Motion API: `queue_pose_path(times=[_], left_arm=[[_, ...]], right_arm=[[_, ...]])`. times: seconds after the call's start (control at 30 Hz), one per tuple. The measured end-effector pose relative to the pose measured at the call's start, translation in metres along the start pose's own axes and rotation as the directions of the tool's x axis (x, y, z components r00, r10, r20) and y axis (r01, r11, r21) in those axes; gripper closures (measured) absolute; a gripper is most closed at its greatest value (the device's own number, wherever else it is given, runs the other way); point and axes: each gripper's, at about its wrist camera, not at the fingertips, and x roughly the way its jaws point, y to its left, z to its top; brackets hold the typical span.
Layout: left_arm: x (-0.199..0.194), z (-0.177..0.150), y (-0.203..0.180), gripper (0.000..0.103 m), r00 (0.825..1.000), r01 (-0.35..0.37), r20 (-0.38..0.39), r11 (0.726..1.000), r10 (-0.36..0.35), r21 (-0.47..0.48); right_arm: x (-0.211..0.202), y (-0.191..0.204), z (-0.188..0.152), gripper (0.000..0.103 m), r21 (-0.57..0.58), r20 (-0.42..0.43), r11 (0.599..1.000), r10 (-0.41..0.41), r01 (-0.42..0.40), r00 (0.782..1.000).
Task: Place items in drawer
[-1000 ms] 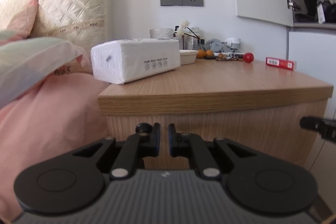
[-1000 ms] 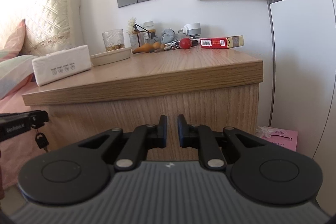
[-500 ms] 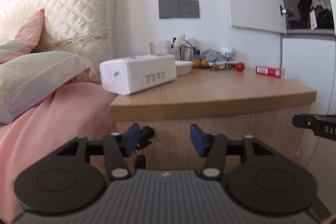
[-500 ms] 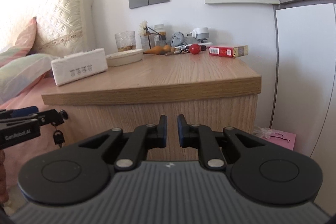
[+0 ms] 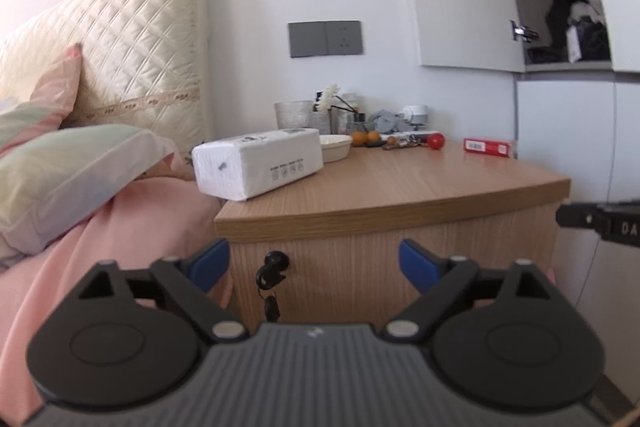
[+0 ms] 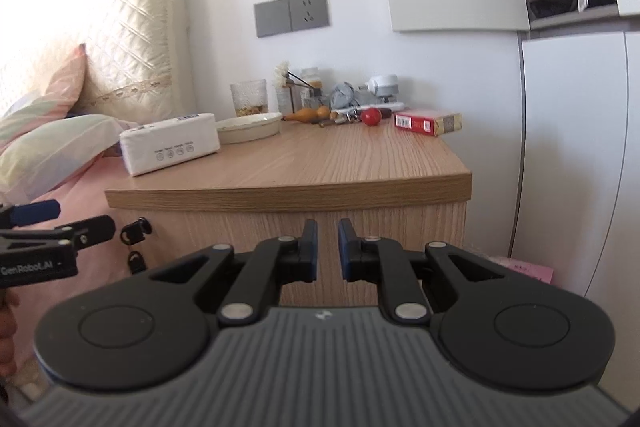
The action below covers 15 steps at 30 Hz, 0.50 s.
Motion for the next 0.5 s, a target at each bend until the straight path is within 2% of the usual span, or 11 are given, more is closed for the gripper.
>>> queue_pose_path(times=[0.1,0.4,0.47,0.5], left_arm=[[-0.012,-0.001,0.0,0.001,1.0,0.007,0.017,1.0,-0.007,-0.017],[-0.044,-0.008,0.008,0.001,0.999,-0.028,0.036,0.997,0.031,-0.068],[-0.052,-0.01,0.008,0.001,0.999,-0.025,0.044,0.997,0.028,-0.071],[-0.057,-0.011,0.008,0.001,0.998,-0.019,0.051,0.997,0.023,-0.075]], right_arm=[[-0.009,0.001,-0.001,0.088,-0.001,0.009,1.0,0.005,-0.005,1.0],[-0.036,0.003,-0.006,0.086,-0.003,0.037,1.0,0.021,-0.021,0.999],[-0.043,0.003,-0.007,0.076,-0.004,0.044,1.0,0.025,-0.025,0.999],[-0.046,0.003,-0.007,0.065,-0.004,0.047,1.0,0.027,-0.026,0.999]])
